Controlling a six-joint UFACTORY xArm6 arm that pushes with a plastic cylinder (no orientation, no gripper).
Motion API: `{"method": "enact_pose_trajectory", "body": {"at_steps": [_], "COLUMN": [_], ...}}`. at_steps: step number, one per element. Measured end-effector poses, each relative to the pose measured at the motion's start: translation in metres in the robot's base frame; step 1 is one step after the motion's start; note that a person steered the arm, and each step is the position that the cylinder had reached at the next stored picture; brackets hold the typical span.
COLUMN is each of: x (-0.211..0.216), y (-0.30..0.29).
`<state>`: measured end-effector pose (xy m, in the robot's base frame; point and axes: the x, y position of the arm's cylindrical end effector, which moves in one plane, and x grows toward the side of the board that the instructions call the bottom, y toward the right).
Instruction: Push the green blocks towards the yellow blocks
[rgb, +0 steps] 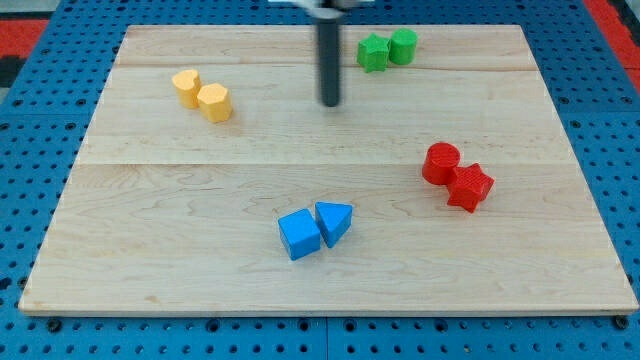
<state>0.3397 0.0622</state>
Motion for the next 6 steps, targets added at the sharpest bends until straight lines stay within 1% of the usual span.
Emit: {"method": "enact_pose_trajectory", "body": {"at_steps": [1,2,3,4,5,6], "x": [-0.030,-0.071,-0.108,-0.116,-0.097,-0.081], "y": [0.116,0.173,0.106,0.045,-0.028,-0.079]}}
